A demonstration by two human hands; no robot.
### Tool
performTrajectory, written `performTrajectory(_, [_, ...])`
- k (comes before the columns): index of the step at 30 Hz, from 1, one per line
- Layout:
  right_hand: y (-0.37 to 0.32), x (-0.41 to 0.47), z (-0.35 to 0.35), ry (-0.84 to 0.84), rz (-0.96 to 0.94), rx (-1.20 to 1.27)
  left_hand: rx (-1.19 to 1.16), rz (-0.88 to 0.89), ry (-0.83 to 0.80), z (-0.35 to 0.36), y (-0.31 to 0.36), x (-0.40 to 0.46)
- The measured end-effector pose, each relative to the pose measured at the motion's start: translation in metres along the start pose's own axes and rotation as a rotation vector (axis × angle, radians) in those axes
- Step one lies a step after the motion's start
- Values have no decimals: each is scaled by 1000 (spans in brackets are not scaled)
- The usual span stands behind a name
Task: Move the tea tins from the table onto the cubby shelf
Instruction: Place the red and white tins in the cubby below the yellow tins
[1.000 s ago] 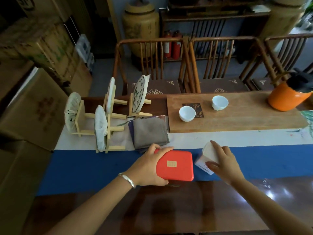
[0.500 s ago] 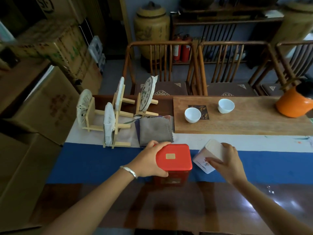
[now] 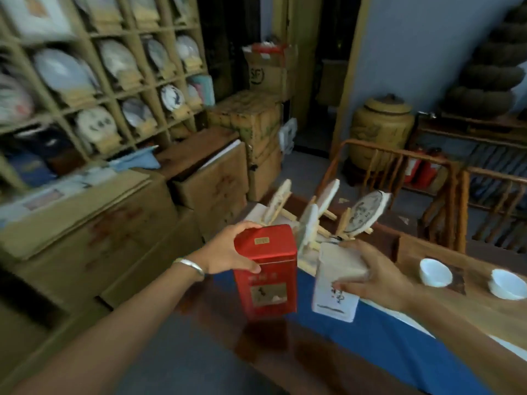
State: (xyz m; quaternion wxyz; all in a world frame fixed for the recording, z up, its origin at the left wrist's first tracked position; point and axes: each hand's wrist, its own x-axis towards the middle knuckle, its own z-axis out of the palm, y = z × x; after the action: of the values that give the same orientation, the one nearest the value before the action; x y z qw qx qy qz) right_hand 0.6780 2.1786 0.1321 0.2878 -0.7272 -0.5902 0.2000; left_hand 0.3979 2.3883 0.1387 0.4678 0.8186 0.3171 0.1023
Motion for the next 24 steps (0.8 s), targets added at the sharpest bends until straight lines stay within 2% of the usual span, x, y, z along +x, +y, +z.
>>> performTrajectory(5, [-122, 61, 61, -104, -224, 14, -48, -86, 264, -122, -27, -121])
performTrajectory(13, [-378, 118, 181, -229, -556, 182, 1, -134, 612, -285, -54, -348])
performTrajectory(18, [-514, 133, 264, -396, -683, 211, 7, -167, 840, -333, -70, -477])
performTrajectory(24, [-632, 141, 353, -514, -796, 216, -26, -270, 1049, -363, -102, -595])
